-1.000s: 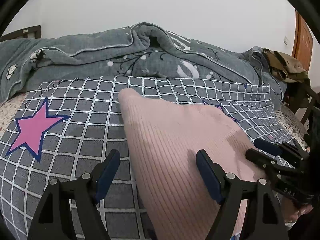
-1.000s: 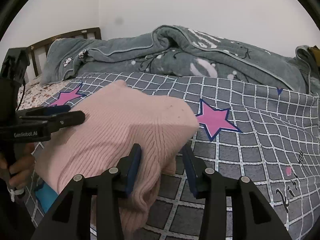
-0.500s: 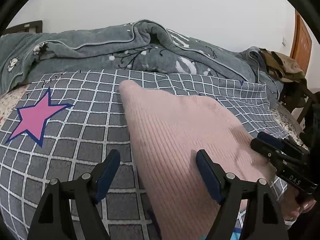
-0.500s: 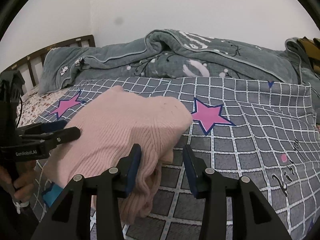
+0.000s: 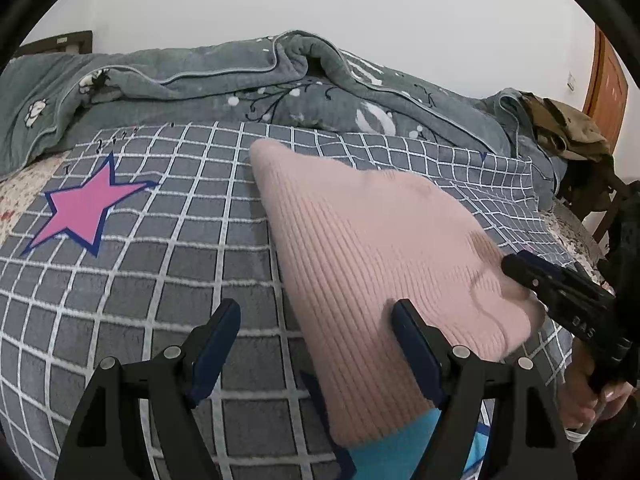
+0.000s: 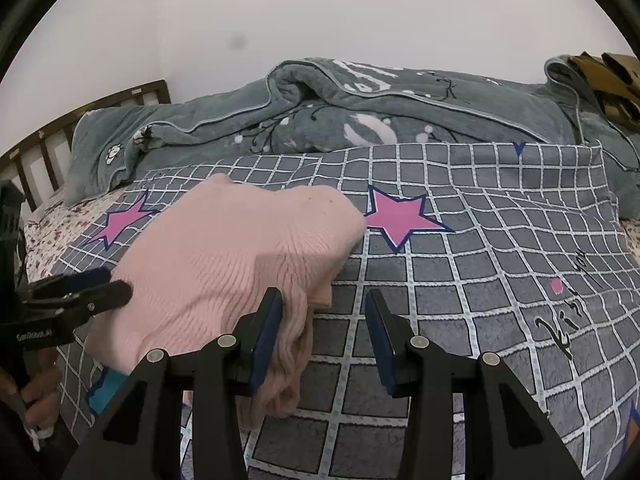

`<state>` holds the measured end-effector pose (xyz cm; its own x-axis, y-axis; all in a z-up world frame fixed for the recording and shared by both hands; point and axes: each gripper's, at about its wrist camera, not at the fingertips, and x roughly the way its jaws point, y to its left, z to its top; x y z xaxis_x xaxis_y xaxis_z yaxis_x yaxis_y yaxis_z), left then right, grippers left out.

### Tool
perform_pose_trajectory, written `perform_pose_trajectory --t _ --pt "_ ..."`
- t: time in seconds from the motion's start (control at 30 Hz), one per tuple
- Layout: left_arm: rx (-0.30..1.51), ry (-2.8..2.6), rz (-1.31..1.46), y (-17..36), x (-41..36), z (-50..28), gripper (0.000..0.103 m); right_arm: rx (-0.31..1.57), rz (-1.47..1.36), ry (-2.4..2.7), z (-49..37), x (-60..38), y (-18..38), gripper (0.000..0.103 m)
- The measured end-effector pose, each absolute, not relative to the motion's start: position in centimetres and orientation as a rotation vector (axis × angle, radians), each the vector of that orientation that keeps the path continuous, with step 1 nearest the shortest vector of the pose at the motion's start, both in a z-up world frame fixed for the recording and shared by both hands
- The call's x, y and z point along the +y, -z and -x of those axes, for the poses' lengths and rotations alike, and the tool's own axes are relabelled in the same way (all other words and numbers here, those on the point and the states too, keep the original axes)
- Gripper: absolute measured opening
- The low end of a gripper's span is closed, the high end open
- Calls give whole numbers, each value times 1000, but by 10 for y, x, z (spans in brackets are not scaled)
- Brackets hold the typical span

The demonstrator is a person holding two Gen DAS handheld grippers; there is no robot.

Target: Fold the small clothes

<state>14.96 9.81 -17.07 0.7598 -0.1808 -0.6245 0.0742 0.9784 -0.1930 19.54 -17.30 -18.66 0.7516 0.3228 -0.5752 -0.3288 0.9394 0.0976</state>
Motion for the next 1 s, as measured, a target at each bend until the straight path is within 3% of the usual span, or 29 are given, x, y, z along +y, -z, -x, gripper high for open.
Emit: perform_pose_trajectory --t 0.03,0.07,0.1,0.4,0.43,0.5,0.57,0.87,0.93,0.97,1.0 --pt "696 141 162 172 97 -147 77 626 7 -351 -195 -173 187 35" --pt "697 140 161 172 96 -145 77 620 7 -351 -194 -173 188 7" --pt "696 139 157 173 95 -143 77 622 27 -334 -193 -171 190 1" --pt "683 140 165 168 98 -127 77 634 -41 -321 -183 -191 188 1" --pt "681 137 161 166 98 -125 77 637 -49 -324 -180 -194 186 3" --pt "685 119 157 165 97 -122 77 652 -52 -326 -172 -197 180 31" --pt "699 111 164 160 94 -116 77 643 -63 -315 -163 -200 171 44" --pt "683 34 140 116 78 -67 77 617 -11 -261 -109 -206 120 45" --pt "682 14 131 106 75 -55 77 624 -4 -245 -96 -208 111 58" --pt "687 15 123 100 72 -49 77 626 -3 -250 -88 -209 107 81" --pt "691 15 114 96 71 -44 79 620 -2 -257 -80 -211 104 92"
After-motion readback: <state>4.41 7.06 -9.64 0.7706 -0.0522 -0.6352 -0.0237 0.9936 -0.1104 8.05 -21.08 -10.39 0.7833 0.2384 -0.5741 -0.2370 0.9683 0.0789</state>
